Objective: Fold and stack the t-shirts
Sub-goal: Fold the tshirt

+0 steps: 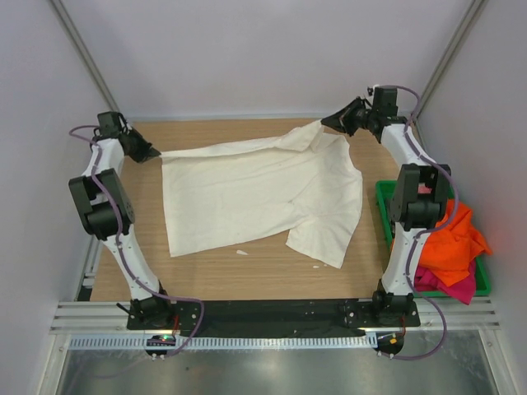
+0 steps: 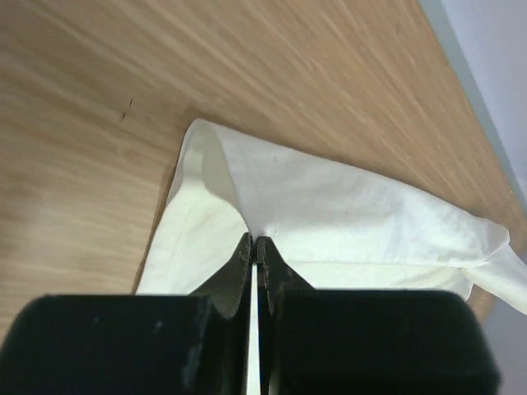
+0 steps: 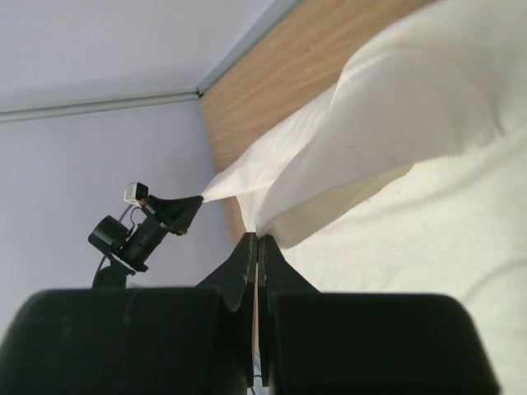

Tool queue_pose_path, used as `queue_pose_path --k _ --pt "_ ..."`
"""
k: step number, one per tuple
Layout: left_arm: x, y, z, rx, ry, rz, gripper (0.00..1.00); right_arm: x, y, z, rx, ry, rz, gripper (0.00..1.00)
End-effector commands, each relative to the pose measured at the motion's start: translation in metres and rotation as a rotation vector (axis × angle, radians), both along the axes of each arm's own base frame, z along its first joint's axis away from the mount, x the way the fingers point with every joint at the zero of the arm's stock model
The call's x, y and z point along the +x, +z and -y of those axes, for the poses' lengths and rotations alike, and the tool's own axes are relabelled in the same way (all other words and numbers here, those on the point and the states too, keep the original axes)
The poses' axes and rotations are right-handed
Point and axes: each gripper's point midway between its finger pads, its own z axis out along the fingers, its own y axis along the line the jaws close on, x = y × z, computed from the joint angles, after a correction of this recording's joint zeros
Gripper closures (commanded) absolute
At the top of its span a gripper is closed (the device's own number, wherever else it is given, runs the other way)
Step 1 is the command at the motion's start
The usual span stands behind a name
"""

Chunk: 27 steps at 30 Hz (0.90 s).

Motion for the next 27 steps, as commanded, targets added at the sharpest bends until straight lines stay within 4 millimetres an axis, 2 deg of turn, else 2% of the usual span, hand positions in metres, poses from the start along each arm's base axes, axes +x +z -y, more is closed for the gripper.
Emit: queue_pose_path --k 1,2,3,4,6,7,12,19,27 --pt "-0.033 0.009 0.002 0.019 -0.004 -0.054 1.0 -0.033 -0.004 0.0 -0.04 0.027 -0.04 0.99" --pt "-0.042 0.004 0.005 0.008 -0.007 -0.084 1.0 -0.04 0.001 0.0 -0.049 0.028 -0.033 0.99" --pt "-0.051 -0.006 0.008 -0.002 -0.011 -0.115 1.0 -0.044 -0.004 0.0 -0.058 0.029 -0.041 0.99" --pt "-0.057 -0.007 0.01 -0.003 -0.016 -0.122 1.0 -0.051 -0.015 0.001 -0.07 0.027 -0.062 0.99" --pt "-0.062 -0.013 0.016 -0.018 -0.032 -0.135 1.0 -0.056 -0.02 0.003 -0.077 0.027 -0.065 0.99" --pt "-0.067 -0.019 0.017 -0.025 -0.034 -0.153 1.0 -0.06 -0.029 0.003 -0.081 0.03 -0.084 0.99" --pt "-0.074 -0.035 0.016 -0.024 -0.032 -0.216 1.0 -0.059 -0.038 0.003 -0.084 0.029 -0.098 0.99" --pt "-0.086 -0.041 0.012 0.004 -0.018 -0.269 1.0 -0.058 -0.024 0.02 -0.158 -0.006 -0.07 0.99" --pt "-0.091 -0.039 0.013 0.003 -0.025 -0.295 1.0 -0.071 -0.006 0.027 -0.181 -0.023 -0.059 0.99"
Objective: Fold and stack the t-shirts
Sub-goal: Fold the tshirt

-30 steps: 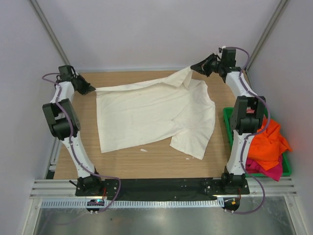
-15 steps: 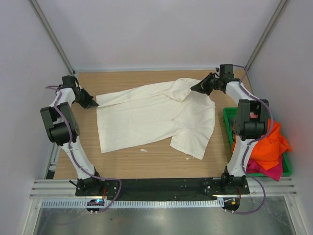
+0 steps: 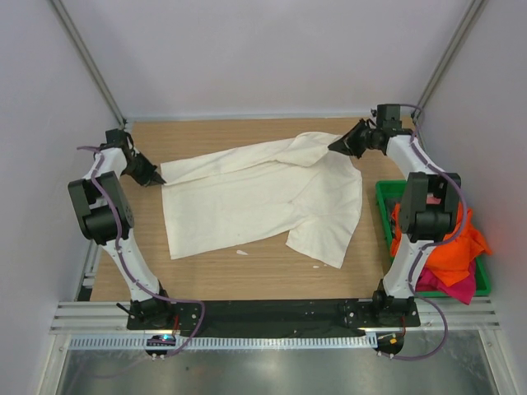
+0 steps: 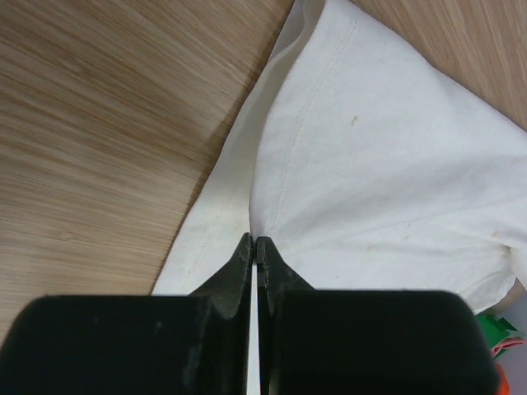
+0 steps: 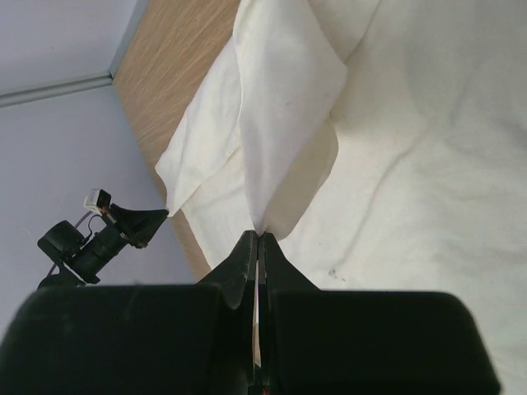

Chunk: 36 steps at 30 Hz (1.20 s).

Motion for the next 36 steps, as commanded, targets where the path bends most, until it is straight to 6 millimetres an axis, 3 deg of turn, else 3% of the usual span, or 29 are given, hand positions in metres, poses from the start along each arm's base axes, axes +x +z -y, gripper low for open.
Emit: queue_pose_path --k 1,7,16,25,36 --pt "-0.002 0.01 -0.005 0.024 -0.013 -0.004 1.0 -0.004 0.051 0.008 -0.052 -0.003 0.122 0.99" --pt "-0.01 0.008 -0.004 0.028 -0.012 -0.017 1.0 -0.013 0.052 0.021 -0.078 -0.026 0.124 0.99" --pt "-0.019 -0.009 0.0 0.01 -0.022 -0.074 1.0 -0.026 0.026 0.018 -0.072 -0.014 0.064 0.99" --pt "-0.029 -0.019 -0.001 0.031 -0.027 -0.113 1.0 -0.027 0.023 0.02 -0.085 -0.013 0.059 0.99" --pt "-0.018 -0.021 -0.012 0.078 -0.022 -0.117 1.0 -0.036 0.021 0.023 -0.119 0.007 0.046 0.99"
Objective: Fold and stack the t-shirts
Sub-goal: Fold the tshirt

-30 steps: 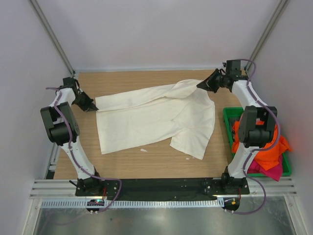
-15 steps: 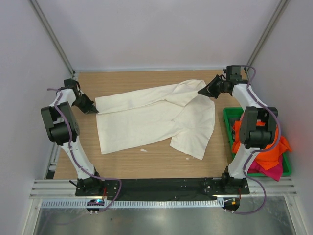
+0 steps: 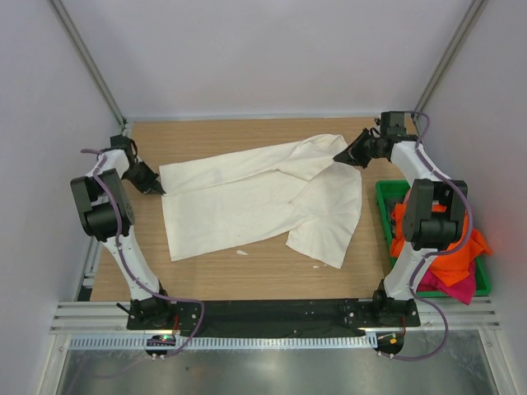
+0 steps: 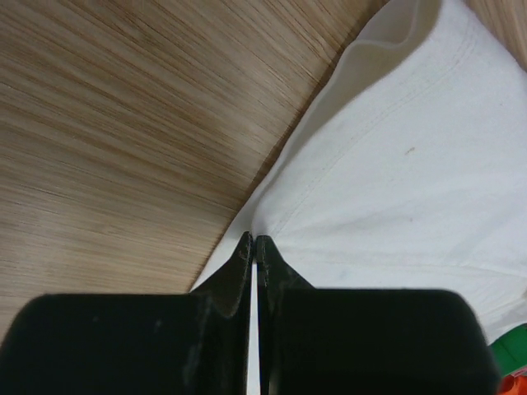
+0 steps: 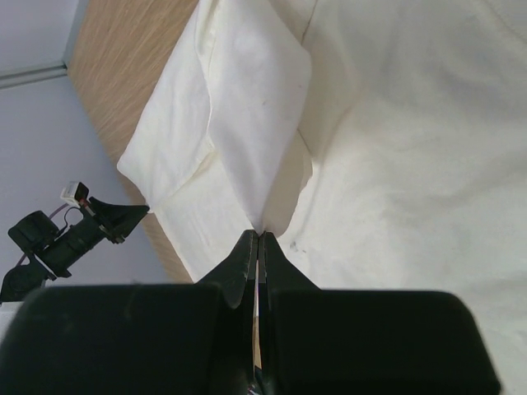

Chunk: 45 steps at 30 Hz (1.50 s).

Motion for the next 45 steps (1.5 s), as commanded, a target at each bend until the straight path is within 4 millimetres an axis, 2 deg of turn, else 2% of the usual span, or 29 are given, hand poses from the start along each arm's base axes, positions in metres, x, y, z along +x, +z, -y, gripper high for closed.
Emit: queue_pose_path --k 1,5,9,10,11,12,14,15,16,17,18,19,20,22,23,24,25,26,27,29,30,32,33,35,39,40,45 --pt "0.007 0.006 -0.008 0.037 -0.012 0.008 1.0 -0.005 0.029 0.004 -0.038 0.017 0.067 0.99" --pt "0.006 0.005 -0.008 0.039 -0.01 0.003 1.0 -0.007 0.033 0.004 -0.029 0.008 0.064 0.99" --pt "0.001 0.005 -0.006 0.039 -0.012 -0.004 0.97 -0.022 0.026 0.005 -0.03 -0.016 0.01 0.98" --pt "0.001 0.006 -0.005 0.041 -0.013 0.0 0.95 -0.025 0.023 0.004 -0.031 -0.023 0.004 0.98" --pt "0.001 0.008 -0.004 0.046 -0.015 0.001 0.87 -0.03 0.02 0.004 -0.028 -0.028 -0.008 0.97" --pt "0.0 0.009 -0.003 0.05 -0.014 0.001 0.85 -0.043 0.01 0.004 -0.029 -0.038 -0.041 0.96" --pt "0.0 0.016 -0.002 0.053 -0.009 0.012 0.76 -0.056 0.0 -0.001 -0.018 -0.044 -0.064 0.94" --pt "0.0 0.018 -0.001 0.054 -0.008 0.014 0.73 -0.072 -0.018 -0.006 -0.006 -0.04 -0.112 0.92" --pt "-0.001 0.02 0.0 0.053 -0.006 0.015 0.7 -0.076 -0.019 -0.01 0.012 -0.038 -0.107 0.88" --pt "0.0 0.025 0.001 0.06 -0.002 0.023 0.65 -0.081 -0.023 -0.014 0.027 -0.026 -0.112 0.77" --pt "0.0 0.027 0.001 0.063 0.004 0.024 0.62 -0.085 -0.03 -0.015 0.035 -0.023 -0.122 0.74" --pt "-0.001 0.03 0.001 0.057 0.013 0.025 0.59 -0.08 -0.028 -0.013 0.024 -0.024 -0.099 0.68" --pt "0.001 0.037 0.004 0.049 0.019 0.042 0.58 -0.074 -0.028 -0.007 -0.027 -0.024 -0.071 0.58" --pt "0.003 0.046 0.005 0.06 0.023 0.063 0.58 -0.048 -0.01 0.002 -0.081 -0.035 0.028 0.47" --pt "0.006 0.051 0.005 0.065 0.024 0.075 0.59 -0.036 -0.013 0.006 -0.102 -0.036 0.044 0.42" --pt "0.007 0.057 0.007 0.077 0.025 0.087 0.6 -0.016 0.002 0.01 -0.117 -0.048 0.102 0.41" --pt "0.008 0.061 0.008 0.086 0.023 0.097 0.64 0.0 0.005 0.012 -0.124 -0.054 0.137 0.41" --pt "0.01 0.063 0.01 0.096 0.022 0.103 0.66 0.013 -0.008 0.013 -0.127 -0.052 0.127 0.44" --pt "0.011 0.066 0.011 0.097 0.028 0.115 0.67 0.036 0.006 0.016 -0.139 -0.054 0.178 0.46" --pt "0.019 0.068 0.014 0.085 0.028 0.14 0.72 0.059 0.004 0.022 -0.168 -0.06 0.189 0.53" --pt "0.026 0.067 0.02 0.05 0.023 0.158 0.73 0.078 -0.005 0.026 -0.184 -0.065 0.192 0.55" --pt "0.034 0.064 0.028 0.02 0.009 0.16 0.78 0.098 -0.01 0.03 -0.195 -0.08 0.213 0.64" --pt "0.041 0.066 0.033 0.005 -0.006 0.174 0.8 0.111 -0.017 0.031 -0.194 -0.082 0.22 0.67" --pt "0.048 0.056 0.046 -0.016 -0.036 0.168 0.82 0.129 -0.025 0.03 -0.177 -0.084 0.241 0.7" --pt "0.054 0.042 0.059 -0.052 -0.054 0.163 0.83 0.145 -0.033 0.028 -0.161 -0.089 0.262 0.67" --pt "0.054 0.039 0.061 -0.06 -0.056 0.159 0.84 0.148 -0.042 0.028 -0.16 -0.089 0.25 0.66" --pt "0.055 0.028 0.063 -0.071 -0.056 0.139 0.85 0.153 -0.052 0.028 -0.156 -0.083 0.245 0.59"
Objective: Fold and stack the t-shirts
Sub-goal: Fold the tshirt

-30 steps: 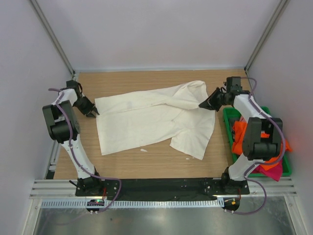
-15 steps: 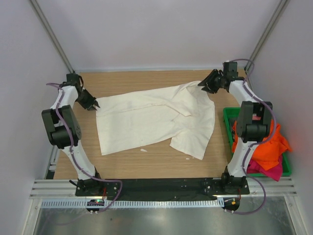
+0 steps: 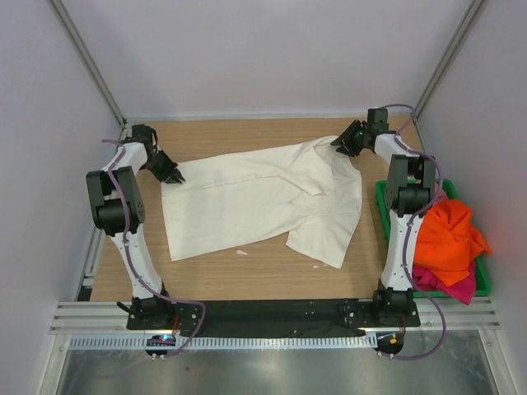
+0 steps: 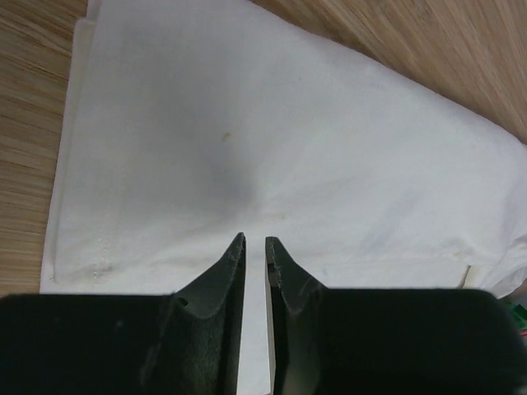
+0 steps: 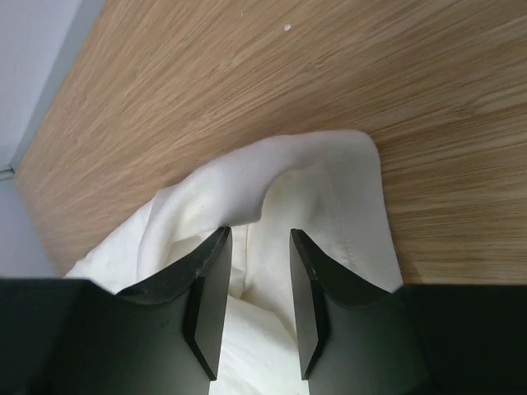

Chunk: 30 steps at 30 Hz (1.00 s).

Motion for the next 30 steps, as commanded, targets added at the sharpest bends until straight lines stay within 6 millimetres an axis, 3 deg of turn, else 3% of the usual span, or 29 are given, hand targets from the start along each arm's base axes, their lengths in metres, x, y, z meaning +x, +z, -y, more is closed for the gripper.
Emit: queue_pose_path --k 1,5,9,12,13,14,18,19,20,21,22,23,24,25,28,30 --pt "0.014 0.012 0.0 -0.02 0.004 0.056 0.84 0.028 0.039 0.003 -0.015 0.001 0.141 0.58" --pt "0.014 0.004 -0.001 -0.016 0.005 0.037 0.85 0.035 0.029 0.001 0.004 0.006 0.148 0.56" --pt "0.013 -0.01 -0.004 -0.005 0.013 0.006 0.86 0.048 0.033 0.003 0.012 -0.021 0.163 0.61" --pt "0.01 -0.024 -0.007 0.013 0.016 -0.031 0.87 0.057 0.033 0.007 0.021 -0.052 0.182 0.74" --pt "0.01 -0.027 -0.01 0.022 0.019 -0.037 0.88 0.06 0.035 0.013 0.027 -0.069 0.189 0.94" --pt "0.007 -0.03 -0.011 0.028 0.02 -0.05 0.89 0.064 0.039 0.015 0.035 -0.078 0.201 0.99" --pt "0.0 -0.045 -0.018 0.076 0.017 -0.092 0.9 0.083 0.056 0.028 0.086 -0.127 0.271 0.99" --pt "-0.001 -0.049 -0.019 0.086 0.011 -0.104 0.91 0.086 0.046 0.03 0.107 -0.137 0.255 0.99" --pt "-0.004 -0.053 -0.022 0.1 0.01 -0.12 0.91 0.095 0.061 0.032 0.137 -0.127 0.289 0.98" --pt "-0.005 -0.055 -0.023 0.102 0.006 -0.126 0.92 0.099 0.061 0.032 0.159 -0.124 0.29 0.93" --pt "-0.007 -0.058 -0.024 0.108 0.0 -0.132 0.92 0.102 0.04 0.031 0.213 -0.137 0.243 0.89" --pt "-0.007 -0.06 -0.024 0.113 -0.002 -0.133 0.92 0.107 0.053 0.031 0.264 -0.115 0.264 0.87" --pt "-0.008 -0.061 -0.023 0.11 -0.007 -0.137 0.92 0.11 0.053 0.029 0.307 -0.101 0.271 0.81" --pt "-0.007 -0.061 -0.023 0.109 -0.009 -0.135 0.92 0.11 0.039 0.027 0.355 -0.098 0.239 0.78" --pt "-0.007 -0.057 -0.022 0.106 -0.021 -0.126 0.92 0.106 0.075 0.014 0.45 -0.016 0.294 0.62" --pt "-0.005 -0.049 -0.023 0.107 -0.022 -0.108 0.92 0.092 0.072 0.011 0.429 0.013 0.259 0.54"
